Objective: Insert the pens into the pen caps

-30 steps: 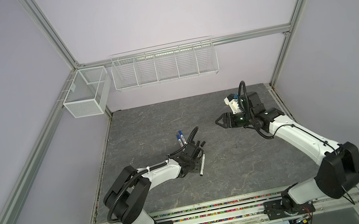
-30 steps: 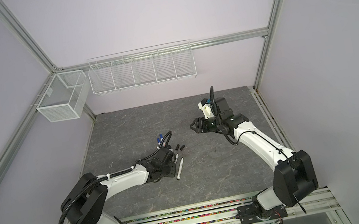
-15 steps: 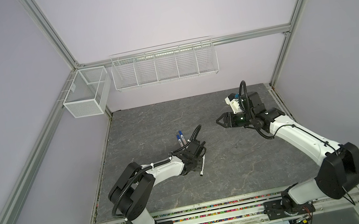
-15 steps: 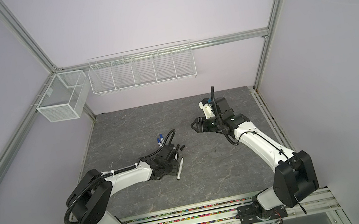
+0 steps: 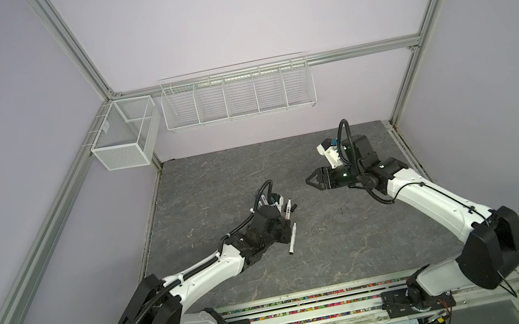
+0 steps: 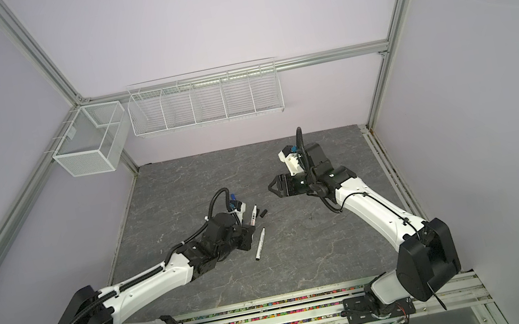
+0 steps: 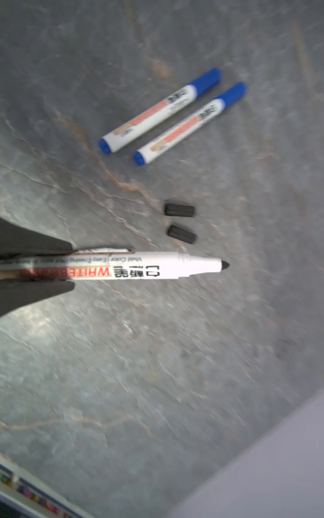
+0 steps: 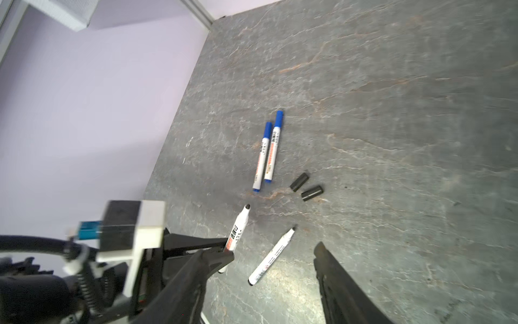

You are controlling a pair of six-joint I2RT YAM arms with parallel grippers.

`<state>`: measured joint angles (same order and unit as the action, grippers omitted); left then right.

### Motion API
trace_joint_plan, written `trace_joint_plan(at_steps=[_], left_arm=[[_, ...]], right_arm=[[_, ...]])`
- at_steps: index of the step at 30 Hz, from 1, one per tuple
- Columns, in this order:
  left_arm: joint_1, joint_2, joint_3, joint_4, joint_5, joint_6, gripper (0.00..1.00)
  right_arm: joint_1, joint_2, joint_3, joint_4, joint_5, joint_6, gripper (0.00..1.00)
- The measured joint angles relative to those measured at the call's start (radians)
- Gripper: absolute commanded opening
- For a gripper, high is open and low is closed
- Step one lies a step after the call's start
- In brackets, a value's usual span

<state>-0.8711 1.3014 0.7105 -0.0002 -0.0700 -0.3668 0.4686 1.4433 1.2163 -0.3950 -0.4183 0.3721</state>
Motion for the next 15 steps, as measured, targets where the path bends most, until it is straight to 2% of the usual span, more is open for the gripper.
trace_joint_plan(at_steps=[5,15], left_arm=[[0.0,-0.051,-0.01,0.129,-0.001,0.002,0.0],[0.0,-0.079,-0.009,0.206,0.02,0.005,0.0]], right_arm=[[0.08,0.037,0.055,-0.005,-0.047,-0.043,0.66],[0.09,0.113,0.105,0.001,-0.078,-0.046,0.57]])
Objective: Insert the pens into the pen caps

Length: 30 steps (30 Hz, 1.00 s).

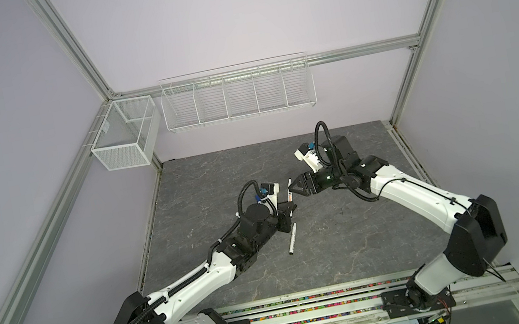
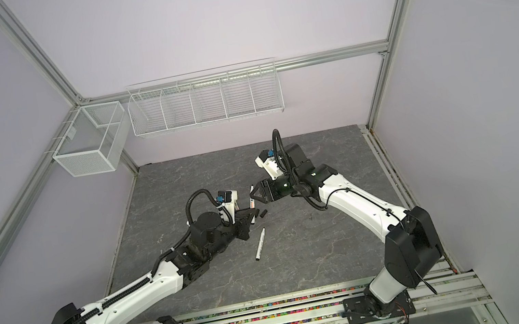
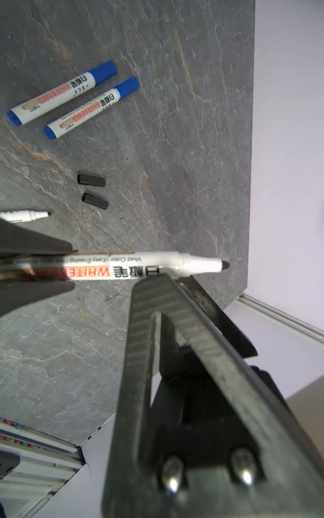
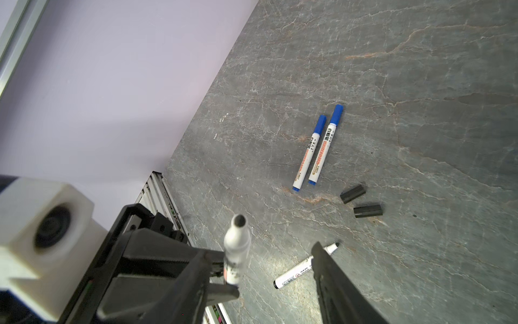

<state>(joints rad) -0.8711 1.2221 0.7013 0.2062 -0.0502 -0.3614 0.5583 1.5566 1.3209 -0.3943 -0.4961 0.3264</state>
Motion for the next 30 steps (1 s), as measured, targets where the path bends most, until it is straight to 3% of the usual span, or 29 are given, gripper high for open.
trace_joint_plan(at_steps=[5,14,18,20,22,23,30], left_arm=[[0.0,0.007,0.0,0.03,0.011,-0.002,0.0],[0.0,0.035,0.002,0.074,0.025,-0.012,0.0],[0.0,0.044,0.012,0.069,0.024,-0.014,0.03],[0.0,0.05,0.026,0.051,0.023,-0.018,0.15],[0.0,0.056,0.039,0.036,0.022,-0.024,0.33],[0.0,0.06,0.047,0.027,0.024,-0.026,0.35],[0.0,0.09,0.085,-0.026,0.048,-0.021,0.33]], right_arm=[[0.013,0.022,0.003,0.017,-0.029,0.016,0.49],[0.027,0.047,0.003,0.07,-0.066,0.062,0.13],[0.026,0.047,0.002,0.083,-0.068,0.066,0.09],[0.023,0.046,0.0,0.087,-0.066,0.066,0.08],[0.021,0.044,-0.003,0.092,-0.069,0.066,0.08],[0.021,0.042,-0.003,0.097,-0.073,0.067,0.07],[0.024,0.027,-0.004,0.107,-0.09,0.065,0.07]])
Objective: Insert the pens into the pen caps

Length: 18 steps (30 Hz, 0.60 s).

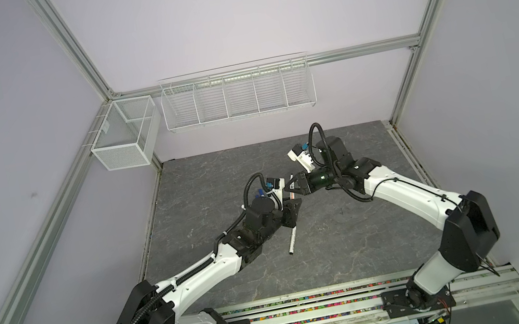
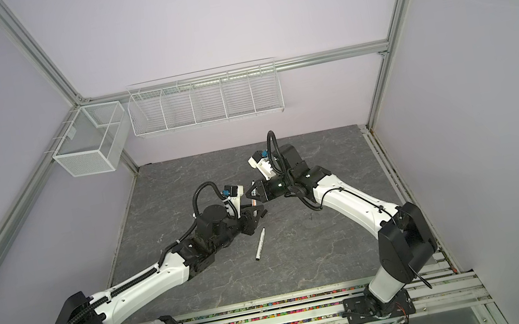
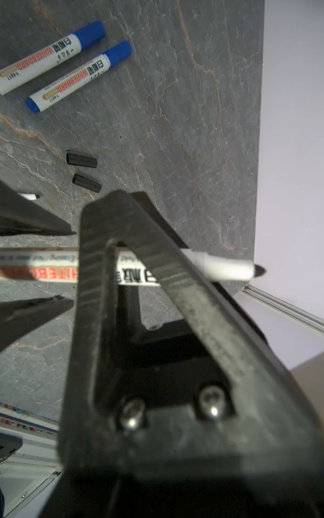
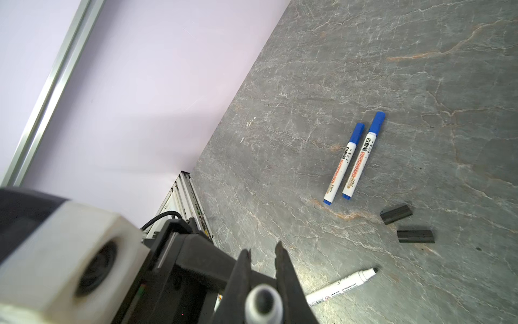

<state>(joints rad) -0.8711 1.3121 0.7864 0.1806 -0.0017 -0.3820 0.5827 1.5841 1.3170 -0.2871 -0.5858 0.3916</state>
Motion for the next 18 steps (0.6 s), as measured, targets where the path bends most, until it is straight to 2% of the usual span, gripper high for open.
trace_joint_plan(at_steps=[7,14,16,18], left_arm=[[0.0,0.022,0.026,-0.007,0.026,0.006,0.22],[0.005,0.043,0.043,-0.021,0.034,0.003,0.0],[0.005,0.045,0.046,-0.024,0.037,0.004,0.0],[0.005,0.045,0.046,-0.024,0.036,0.002,0.0]], right_arm=[[0.0,-0.004,-0.002,0.0,-0.007,-0.003,0.07],[-0.006,-0.005,-0.004,-0.011,-0.006,-0.008,0.08],[-0.007,-0.006,-0.004,-0.012,-0.006,-0.008,0.14],[-0.01,-0.006,-0.004,-0.015,-0.006,-0.01,0.34]])
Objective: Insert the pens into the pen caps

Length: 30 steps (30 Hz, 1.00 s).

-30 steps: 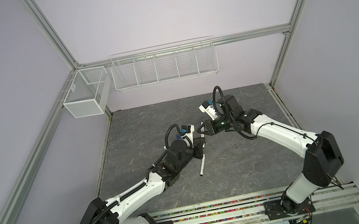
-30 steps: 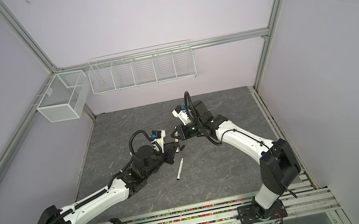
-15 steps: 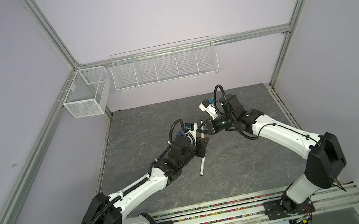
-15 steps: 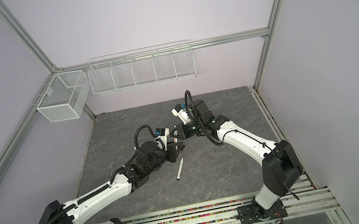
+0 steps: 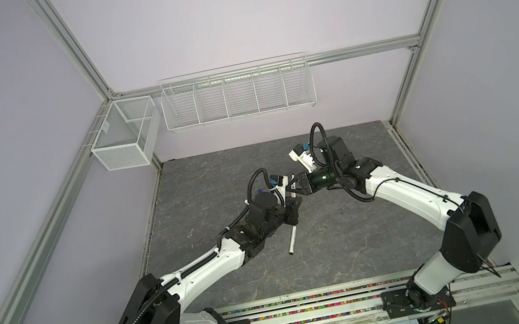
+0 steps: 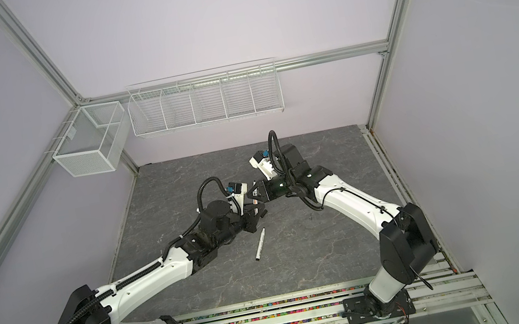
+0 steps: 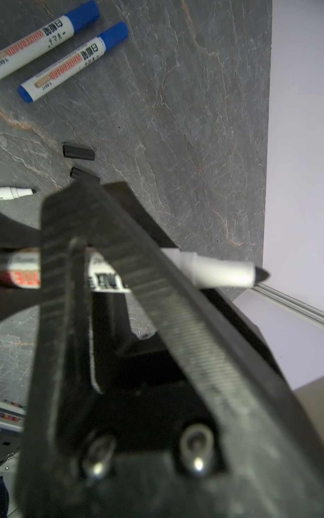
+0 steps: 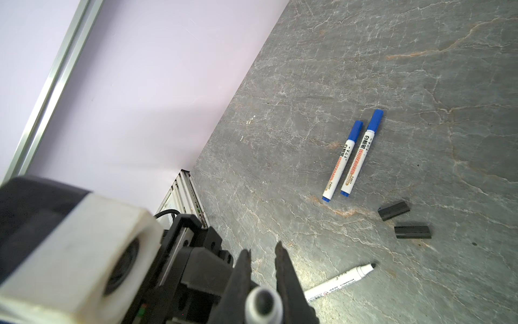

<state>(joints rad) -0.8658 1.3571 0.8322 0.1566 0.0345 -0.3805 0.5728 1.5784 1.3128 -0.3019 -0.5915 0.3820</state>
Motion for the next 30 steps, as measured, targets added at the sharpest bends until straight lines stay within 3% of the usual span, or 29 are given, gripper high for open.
trace_joint_plan(at_steps=[2,5,10,14,22,30], left_arm=[[0.0,0.0,-0.001,0.0,-0.014,-0.011,0.0],[0.002,-0.008,-0.023,0.001,-0.093,-0.052,0.0],[0.048,-0.021,-0.064,-0.075,-0.288,-0.163,0.0],[0.063,-0.033,-0.076,-0.137,-0.401,-0.213,0.0],[0.063,-0.087,-0.125,-0.147,-0.476,-0.255,0.0],[0.063,-0.131,-0.156,-0.159,-0.504,-0.263,0.0]], right_arm=[[-0.002,0.0,0.0,-0.001,0.01,-0.004,0.54],[-0.006,-0.004,-0.001,-0.015,0.047,-0.011,0.62],[-0.015,0.013,0.017,-0.114,0.191,-0.013,0.63],[-0.013,0.138,0.09,-0.211,0.302,-0.013,0.63],[0.0,0.436,0.232,-0.342,0.428,0.021,0.63],[0.026,0.585,0.373,-0.392,0.478,0.037,0.63]])
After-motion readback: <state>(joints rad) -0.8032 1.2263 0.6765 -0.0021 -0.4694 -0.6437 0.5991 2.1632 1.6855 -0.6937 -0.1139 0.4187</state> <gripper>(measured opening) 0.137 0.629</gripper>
